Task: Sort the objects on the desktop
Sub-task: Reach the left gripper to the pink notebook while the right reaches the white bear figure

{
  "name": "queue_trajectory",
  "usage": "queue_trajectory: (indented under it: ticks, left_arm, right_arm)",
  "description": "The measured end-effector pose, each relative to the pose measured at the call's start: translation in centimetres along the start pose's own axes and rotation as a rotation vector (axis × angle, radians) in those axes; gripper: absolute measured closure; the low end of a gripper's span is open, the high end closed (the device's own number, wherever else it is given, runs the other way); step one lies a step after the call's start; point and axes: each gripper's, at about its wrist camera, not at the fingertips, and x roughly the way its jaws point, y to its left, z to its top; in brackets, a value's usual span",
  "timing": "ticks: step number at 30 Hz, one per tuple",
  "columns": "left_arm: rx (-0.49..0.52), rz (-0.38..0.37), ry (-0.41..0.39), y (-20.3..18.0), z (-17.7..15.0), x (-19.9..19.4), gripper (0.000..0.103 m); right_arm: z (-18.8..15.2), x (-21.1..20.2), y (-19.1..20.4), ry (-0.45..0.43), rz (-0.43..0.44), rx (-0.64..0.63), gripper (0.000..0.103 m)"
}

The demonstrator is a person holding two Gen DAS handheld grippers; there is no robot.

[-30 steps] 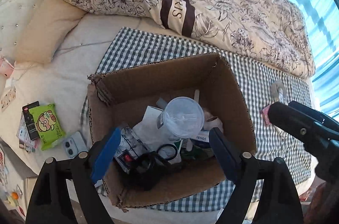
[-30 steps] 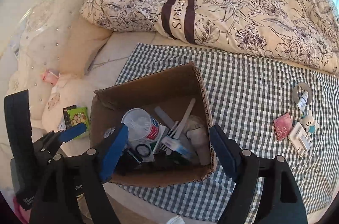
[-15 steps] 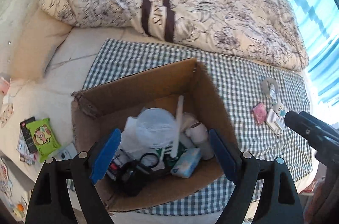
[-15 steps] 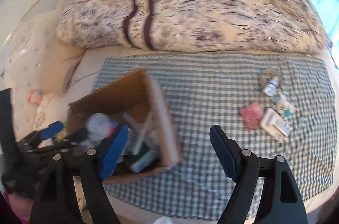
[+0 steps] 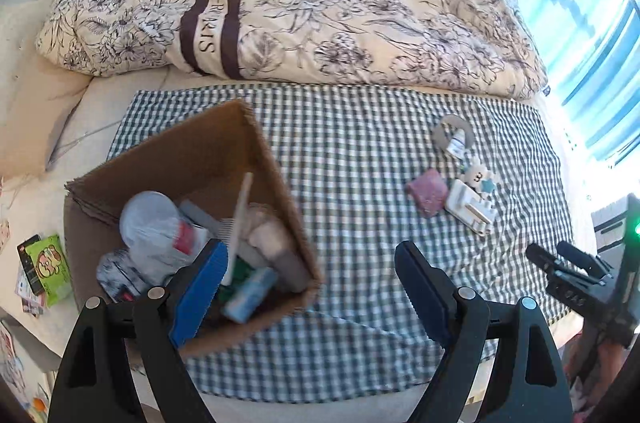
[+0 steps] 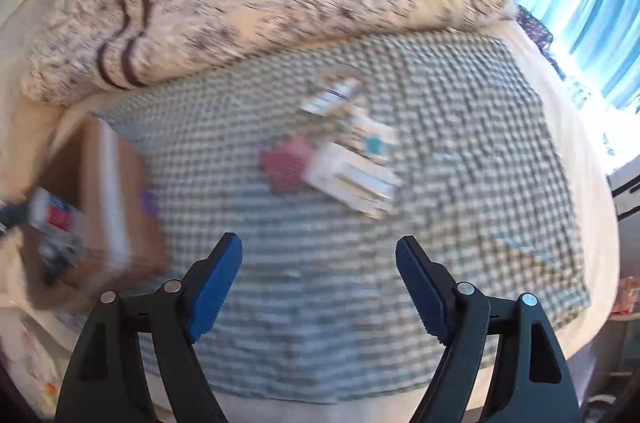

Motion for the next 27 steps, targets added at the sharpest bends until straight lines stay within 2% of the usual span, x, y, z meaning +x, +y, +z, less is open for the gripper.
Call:
queue_trajectory:
  ticks: [3,6,8,11,18,21,27]
  left_arm:
    - [-0.023,0.02,0.011,-2.4,-0.9,0.1,0.015]
    - [-0.057,0.02,0.004,-4.7,-1.9,0.0,0.015]
    - [-0.074,0.018,0.007,-5.9,-2.4,0.3,0.014]
    - [-0.114,0.039,0.012,-8.3,-3.2,1.2,0.01]
    - [-0.166,0.027,0.056,-12.0,-4.1,4.5,0.009]
    - [-0.159,0.023,0.073,-13.2,-3.6,6.2,0.009]
    - [-0.201,0.047,0.098,-14.5,-1.7,9.3,0.009]
  right_arm:
    - [-1.2,1.3,-4.2,0.045,-0.028,0.012,0.024]
    - [-1.0,0.9,-7.9,0.029,0.038,0.041,0.024]
    - [-0.4,0.6,-8.8,0.018,0.065,0.015,0.024]
    - [0.9,0.1,-9.1,-0.003,0.098,-0.08,0.024]
    - [1.2,0.0,-8.8,-0.025,0.189,-0.331,0.024]
    - [1.5,0.9,-9.1,-0.003,0.222,-0.342,0.024]
    - [3.8,3.9,-9.8,0.023,0.258,-0.271,0.024]
